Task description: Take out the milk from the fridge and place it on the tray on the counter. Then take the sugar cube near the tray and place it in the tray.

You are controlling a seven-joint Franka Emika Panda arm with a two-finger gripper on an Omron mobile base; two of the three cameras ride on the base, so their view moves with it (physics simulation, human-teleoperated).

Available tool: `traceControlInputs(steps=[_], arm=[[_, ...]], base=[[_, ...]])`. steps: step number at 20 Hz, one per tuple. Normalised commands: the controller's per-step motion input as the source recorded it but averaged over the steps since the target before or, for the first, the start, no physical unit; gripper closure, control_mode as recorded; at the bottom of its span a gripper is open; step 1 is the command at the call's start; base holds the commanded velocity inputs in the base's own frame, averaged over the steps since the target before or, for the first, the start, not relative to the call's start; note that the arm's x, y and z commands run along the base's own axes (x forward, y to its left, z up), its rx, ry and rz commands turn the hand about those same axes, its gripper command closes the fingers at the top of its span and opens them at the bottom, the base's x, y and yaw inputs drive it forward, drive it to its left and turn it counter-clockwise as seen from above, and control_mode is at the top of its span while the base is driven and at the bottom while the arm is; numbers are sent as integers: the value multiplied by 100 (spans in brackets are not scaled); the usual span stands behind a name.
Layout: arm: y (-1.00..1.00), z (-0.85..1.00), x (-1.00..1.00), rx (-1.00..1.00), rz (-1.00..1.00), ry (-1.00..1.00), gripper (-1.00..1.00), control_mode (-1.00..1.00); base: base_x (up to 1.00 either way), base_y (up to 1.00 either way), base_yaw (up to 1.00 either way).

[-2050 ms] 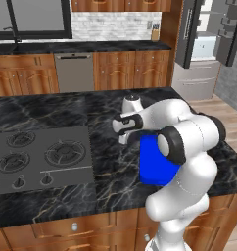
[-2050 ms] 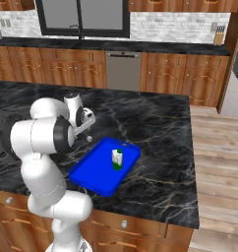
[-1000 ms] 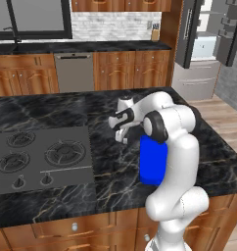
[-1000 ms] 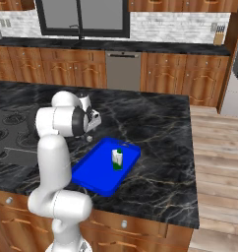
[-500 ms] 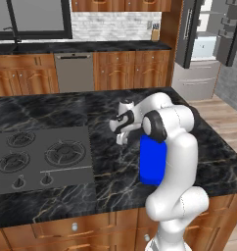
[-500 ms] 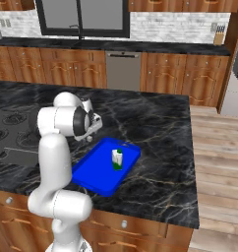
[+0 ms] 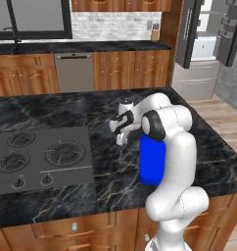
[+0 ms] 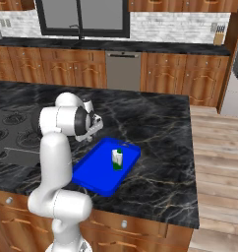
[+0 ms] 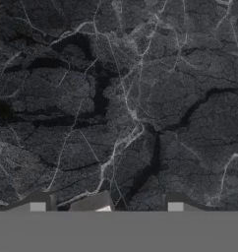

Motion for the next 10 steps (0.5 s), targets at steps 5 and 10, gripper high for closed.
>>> traceControlInputs(steps=[5, 10], arm=[[-1, -19, 0, 0, 0, 0, 100, -100], [0, -16, 0, 0, 0, 0, 100, -100]], base=[[0, 0, 0], [0, 0, 0]])
